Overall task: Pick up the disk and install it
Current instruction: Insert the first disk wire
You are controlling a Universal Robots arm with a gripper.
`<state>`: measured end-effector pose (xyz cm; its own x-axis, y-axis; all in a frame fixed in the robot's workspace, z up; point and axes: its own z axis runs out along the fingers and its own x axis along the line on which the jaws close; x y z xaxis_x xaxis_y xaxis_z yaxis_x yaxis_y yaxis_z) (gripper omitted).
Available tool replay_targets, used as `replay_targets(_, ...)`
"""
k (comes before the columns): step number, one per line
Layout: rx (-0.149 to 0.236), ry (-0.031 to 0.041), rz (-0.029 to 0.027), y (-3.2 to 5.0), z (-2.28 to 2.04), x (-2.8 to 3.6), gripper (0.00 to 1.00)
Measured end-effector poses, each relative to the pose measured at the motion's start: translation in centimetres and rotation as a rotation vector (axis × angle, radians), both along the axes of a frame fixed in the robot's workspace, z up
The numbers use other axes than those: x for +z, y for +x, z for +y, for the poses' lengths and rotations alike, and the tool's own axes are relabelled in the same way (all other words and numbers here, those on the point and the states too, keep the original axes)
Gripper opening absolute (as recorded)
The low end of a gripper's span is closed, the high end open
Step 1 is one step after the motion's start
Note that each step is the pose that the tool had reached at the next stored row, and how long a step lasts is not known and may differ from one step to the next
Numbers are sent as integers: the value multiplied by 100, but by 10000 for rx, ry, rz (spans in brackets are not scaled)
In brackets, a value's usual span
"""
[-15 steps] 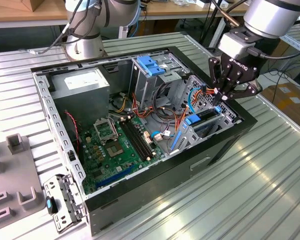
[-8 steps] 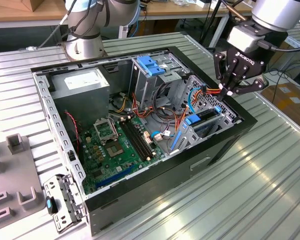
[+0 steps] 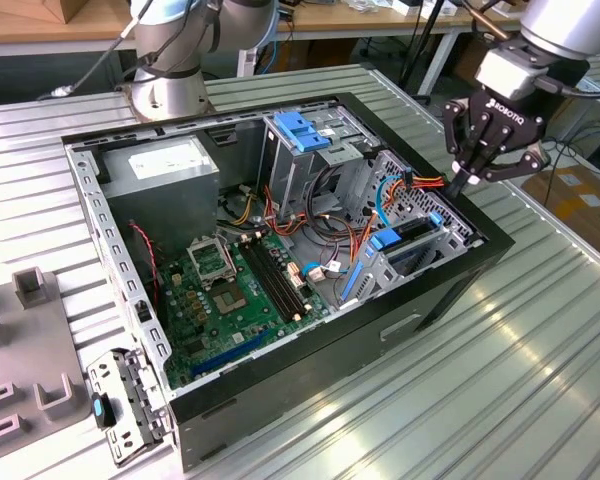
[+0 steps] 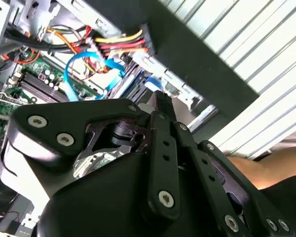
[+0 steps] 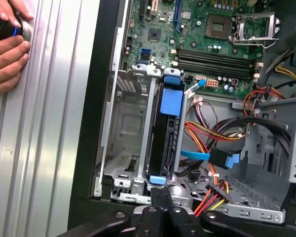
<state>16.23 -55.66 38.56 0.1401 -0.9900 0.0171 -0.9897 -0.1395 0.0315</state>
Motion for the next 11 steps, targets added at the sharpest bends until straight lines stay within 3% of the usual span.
replay_targets(3, 58, 0, 19, 83, 49, 0, 11)
replay_targets(11, 1568, -3, 18, 84, 61, -3, 11)
